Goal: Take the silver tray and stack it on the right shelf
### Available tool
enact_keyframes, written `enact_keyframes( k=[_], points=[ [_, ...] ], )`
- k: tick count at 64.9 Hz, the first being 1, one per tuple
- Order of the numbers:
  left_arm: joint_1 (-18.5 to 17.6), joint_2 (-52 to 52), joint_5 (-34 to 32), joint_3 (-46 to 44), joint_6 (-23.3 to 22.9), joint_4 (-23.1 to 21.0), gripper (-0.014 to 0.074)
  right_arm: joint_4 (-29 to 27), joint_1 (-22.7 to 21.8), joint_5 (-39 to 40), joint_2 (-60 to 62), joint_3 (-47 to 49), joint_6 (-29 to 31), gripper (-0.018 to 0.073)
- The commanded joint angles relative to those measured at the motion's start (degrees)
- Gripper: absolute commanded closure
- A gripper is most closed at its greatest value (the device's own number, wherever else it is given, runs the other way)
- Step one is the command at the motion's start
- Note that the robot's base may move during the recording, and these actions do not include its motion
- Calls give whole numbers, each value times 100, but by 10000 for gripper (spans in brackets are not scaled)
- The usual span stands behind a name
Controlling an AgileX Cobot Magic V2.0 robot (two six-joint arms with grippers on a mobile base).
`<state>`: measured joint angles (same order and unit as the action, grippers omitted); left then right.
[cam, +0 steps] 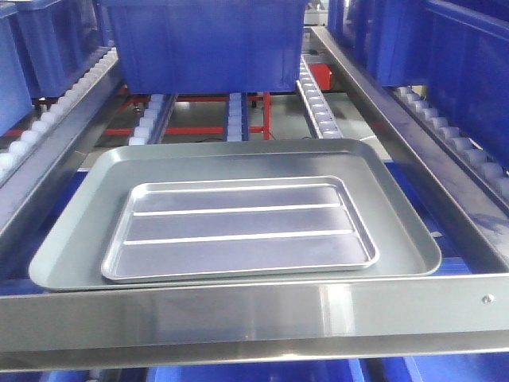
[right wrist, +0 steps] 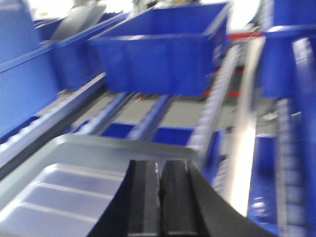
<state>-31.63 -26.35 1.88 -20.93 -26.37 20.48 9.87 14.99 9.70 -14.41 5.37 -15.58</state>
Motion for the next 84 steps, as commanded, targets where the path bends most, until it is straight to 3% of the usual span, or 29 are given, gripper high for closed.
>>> enact_keyframes(
  k=[1, 4, 11, 26, 67, 75, 77, 79, 84],
  points=[
    [-46, -5, -512, -167, 19, 30, 678, -859, -419, 569, 460, -158, 1221, 509],
    [-46, -5, -512, -167, 19, 30, 678, -987, -639, 608, 694, -349, 1501, 509],
    [-46, -5, -512, -167, 19, 30, 678, -987, -907, 537, 1258, -724, 1348, 509],
    [-46, -5, -518, -167, 19, 30, 678, -866, -905, -148, 1607, -709, 1228, 509],
    [-46, -5, -529, -155, 19, 30, 678, -866, -898, -158, 1607, -709, 1228, 509],
    [2, 48, -598, -25, 19, 492, 678, -866, -898, -158, 1607, -709, 1228, 510],
    [78, 72, -585, 23, 46, 337, 678, -866, -898, -158, 1607, -709, 1228, 510],
    [179, 136, -559, 92, 286, -134, 678, -866, -898, -158, 1607, -709, 1228, 510],
    [539, 365, -816, 394, 2250, -1558, 678, -866, -898, -158, 1607, -709, 1228, 510]
  ],
)
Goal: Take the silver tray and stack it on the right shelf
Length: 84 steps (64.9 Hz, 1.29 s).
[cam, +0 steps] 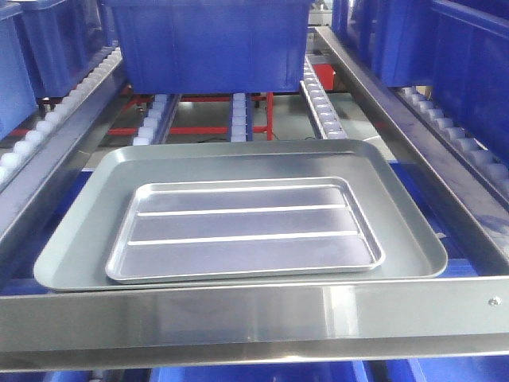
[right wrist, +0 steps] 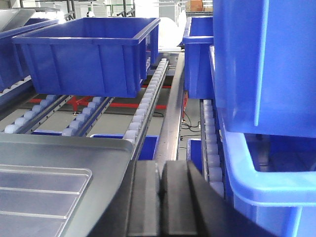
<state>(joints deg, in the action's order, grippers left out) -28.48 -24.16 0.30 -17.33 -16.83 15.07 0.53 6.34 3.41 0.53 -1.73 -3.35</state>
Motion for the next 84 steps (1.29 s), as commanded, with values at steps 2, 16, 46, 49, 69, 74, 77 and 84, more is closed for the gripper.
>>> enact_keyframes(
  k=[2, 16, 46, 49, 69, 74, 77, 84],
  points=[
    [407, 258, -898, 193, 1810, -1332, 678, 68, -33, 471, 114, 0, 5, 510],
    [1584, 1334, -1339, 1222, 1914, -1356, 678, 68, -33, 471, 114, 0, 5, 510],
    [2336, 2540, -523, 2048, 1683, -1211, 678, 68, -33, 477, 114, 0, 5, 510],
    [2336, 2540, -523, 2048, 1683, -1211, 678, 68, -33, 477, 114, 0, 5, 510],
    [2336, 2540, -495, 2048, 1683, -1211, 678, 68, -33, 477, 114, 0, 5, 510],
    [2336, 2540, -495, 2048, 1683, -1211, 678, 68, -33, 477, 114, 0, 5, 510],
    [2336, 2540, -495, 2048, 1683, -1211, 678, 68, -33, 477, 114, 0, 5, 510],
    [2336, 2540, -495, 2048, 1683, -1211, 678, 68, -33, 477, 114, 0, 5, 510]
  ],
)
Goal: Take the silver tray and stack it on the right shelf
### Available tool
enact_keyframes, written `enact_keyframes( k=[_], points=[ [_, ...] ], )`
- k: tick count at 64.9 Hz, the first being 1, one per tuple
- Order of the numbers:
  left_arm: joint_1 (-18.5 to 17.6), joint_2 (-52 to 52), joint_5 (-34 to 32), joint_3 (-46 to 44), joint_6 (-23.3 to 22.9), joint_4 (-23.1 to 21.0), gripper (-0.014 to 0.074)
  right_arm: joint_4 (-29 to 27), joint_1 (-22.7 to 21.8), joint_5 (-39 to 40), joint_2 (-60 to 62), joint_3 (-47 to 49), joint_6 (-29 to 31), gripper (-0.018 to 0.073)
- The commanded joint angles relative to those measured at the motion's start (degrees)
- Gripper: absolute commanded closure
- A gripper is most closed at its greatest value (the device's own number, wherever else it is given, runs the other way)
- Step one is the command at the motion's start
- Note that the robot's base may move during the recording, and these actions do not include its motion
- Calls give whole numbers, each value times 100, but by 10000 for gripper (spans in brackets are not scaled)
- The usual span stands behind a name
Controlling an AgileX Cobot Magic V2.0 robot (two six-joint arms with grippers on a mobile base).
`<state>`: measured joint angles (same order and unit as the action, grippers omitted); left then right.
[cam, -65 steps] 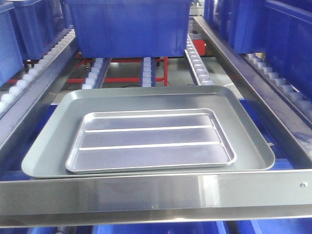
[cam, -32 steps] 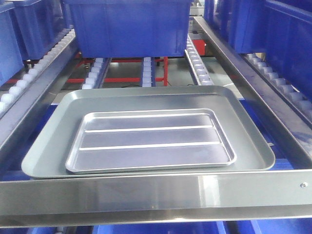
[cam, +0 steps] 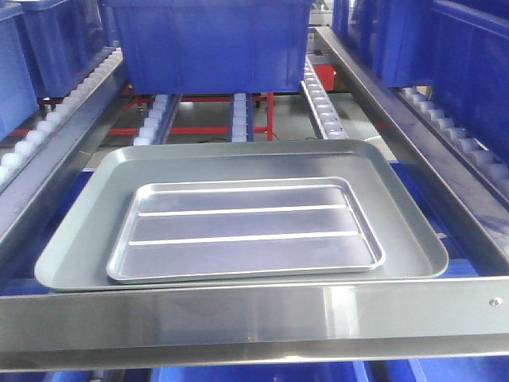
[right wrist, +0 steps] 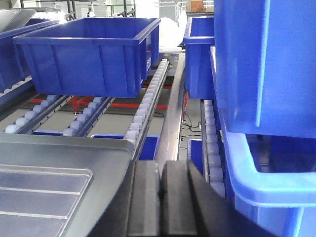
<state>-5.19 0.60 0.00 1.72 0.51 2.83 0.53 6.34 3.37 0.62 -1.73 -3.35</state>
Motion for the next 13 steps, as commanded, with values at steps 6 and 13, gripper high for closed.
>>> enact_keyframes(
  k=[6, 13],
  points=[
    [7, 65, -465, 143, -51, 12, 678, 68, -33, 481, 105, 0, 5, 510],
    [7, 65, -465, 143, -51, 12, 678, 68, -33, 481, 105, 0, 5, 510]
  ],
)
